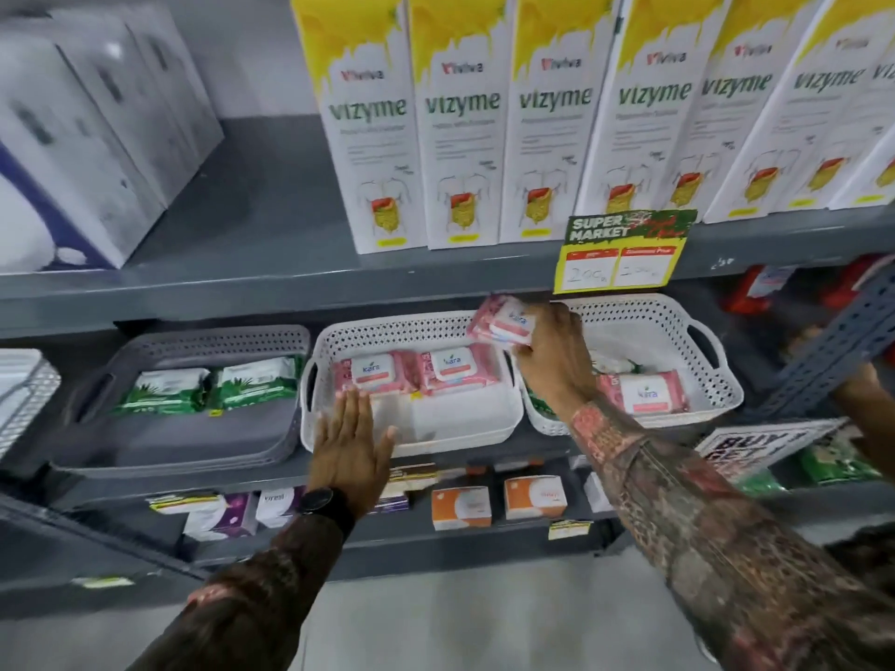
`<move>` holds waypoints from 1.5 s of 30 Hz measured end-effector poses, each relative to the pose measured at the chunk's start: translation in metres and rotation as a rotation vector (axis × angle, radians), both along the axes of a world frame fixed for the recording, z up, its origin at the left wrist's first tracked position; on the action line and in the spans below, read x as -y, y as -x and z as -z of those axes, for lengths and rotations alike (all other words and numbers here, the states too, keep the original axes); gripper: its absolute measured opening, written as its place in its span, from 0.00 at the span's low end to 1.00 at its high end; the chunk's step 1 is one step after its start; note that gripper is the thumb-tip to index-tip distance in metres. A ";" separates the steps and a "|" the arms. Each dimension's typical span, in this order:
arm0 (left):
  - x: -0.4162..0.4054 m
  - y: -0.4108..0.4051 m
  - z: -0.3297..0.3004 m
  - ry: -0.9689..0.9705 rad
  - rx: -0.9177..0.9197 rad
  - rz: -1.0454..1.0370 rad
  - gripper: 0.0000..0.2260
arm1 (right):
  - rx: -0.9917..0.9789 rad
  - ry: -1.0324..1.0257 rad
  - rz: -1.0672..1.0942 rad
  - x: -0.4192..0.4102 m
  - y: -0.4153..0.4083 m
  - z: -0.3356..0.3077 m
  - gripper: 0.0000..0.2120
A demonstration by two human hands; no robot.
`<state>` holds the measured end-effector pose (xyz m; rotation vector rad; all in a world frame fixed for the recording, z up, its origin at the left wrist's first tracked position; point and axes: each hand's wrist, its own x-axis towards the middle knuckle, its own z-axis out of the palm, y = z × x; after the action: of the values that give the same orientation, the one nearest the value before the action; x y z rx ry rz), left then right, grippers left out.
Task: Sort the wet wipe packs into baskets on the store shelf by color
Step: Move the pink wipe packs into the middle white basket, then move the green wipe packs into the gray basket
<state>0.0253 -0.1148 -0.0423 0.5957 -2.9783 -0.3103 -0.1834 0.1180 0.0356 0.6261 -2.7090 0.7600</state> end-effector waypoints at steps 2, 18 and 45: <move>0.023 -0.014 0.001 0.021 0.015 -0.061 0.39 | 0.058 0.007 -0.112 0.030 -0.021 0.003 0.26; 0.026 -0.020 -0.007 0.009 0.017 -0.018 0.42 | 0.282 -0.156 -0.478 0.091 -0.066 0.030 0.22; -0.030 0.041 0.005 -0.006 0.114 0.191 0.40 | 0.498 -0.231 0.380 -0.110 0.007 0.014 0.25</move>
<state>-0.0160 -0.0851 -0.0472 0.3400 -3.1517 -0.3086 -0.1907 0.2276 0.0220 -0.0646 -3.2559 0.5628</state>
